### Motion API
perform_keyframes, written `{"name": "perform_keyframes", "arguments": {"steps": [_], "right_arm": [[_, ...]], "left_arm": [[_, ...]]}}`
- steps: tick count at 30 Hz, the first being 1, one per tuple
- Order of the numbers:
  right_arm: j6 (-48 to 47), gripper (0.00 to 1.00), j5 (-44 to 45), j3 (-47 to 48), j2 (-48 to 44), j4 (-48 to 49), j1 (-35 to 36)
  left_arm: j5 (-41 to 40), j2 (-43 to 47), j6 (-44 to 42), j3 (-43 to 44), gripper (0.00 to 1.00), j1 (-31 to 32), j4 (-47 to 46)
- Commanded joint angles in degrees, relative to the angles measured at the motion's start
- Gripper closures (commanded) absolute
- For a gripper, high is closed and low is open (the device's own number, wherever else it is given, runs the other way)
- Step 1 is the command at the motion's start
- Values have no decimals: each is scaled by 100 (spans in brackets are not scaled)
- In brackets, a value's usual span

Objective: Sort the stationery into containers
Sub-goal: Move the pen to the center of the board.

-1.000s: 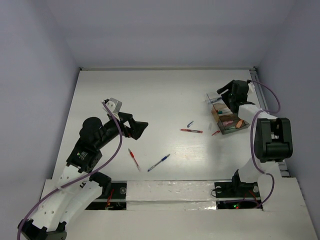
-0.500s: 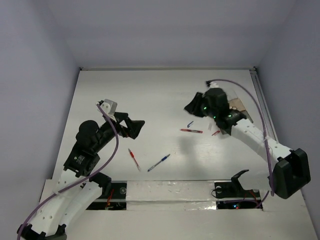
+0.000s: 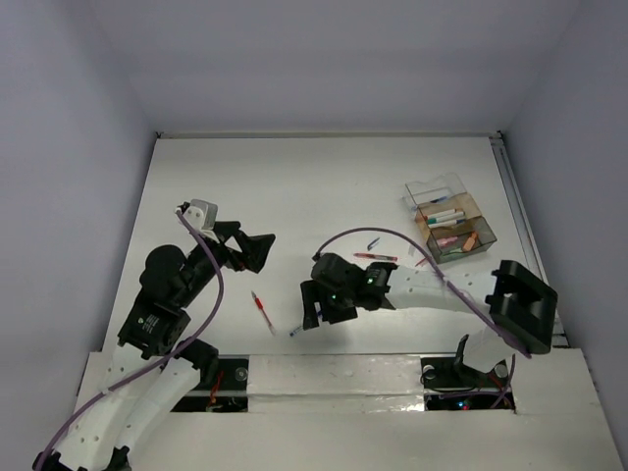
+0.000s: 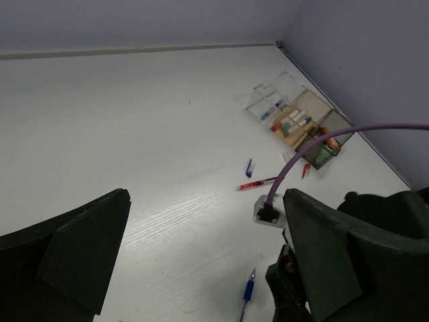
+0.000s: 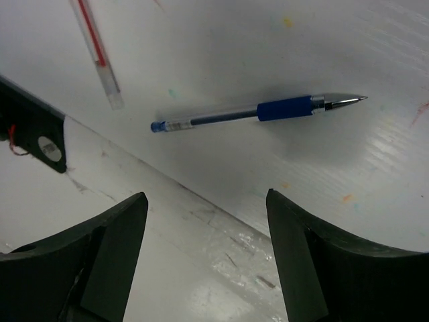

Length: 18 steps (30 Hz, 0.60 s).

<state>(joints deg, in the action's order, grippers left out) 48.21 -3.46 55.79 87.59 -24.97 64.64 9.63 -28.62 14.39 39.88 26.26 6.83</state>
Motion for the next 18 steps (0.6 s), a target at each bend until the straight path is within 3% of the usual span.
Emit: {"name": "perform_keyframes", "arguments": {"steps": [1, 7, 13, 18], "right_arm": [[505, 23, -23, 151, 442, 422, 40], [874, 29, 574, 362, 1031, 520, 40], [1007, 34, 1243, 775, 1532, 2, 40], [901, 47, 1910, 1494, 2076, -1228, 40]], "left_arm": [[21, 102, 20, 99, 3, 19, -182], [66, 199, 20, 90, 3, 177, -200], [31, 261, 2, 90, 3, 309, -182], [-75, 304, -24, 117, 3, 423, -121]]}}
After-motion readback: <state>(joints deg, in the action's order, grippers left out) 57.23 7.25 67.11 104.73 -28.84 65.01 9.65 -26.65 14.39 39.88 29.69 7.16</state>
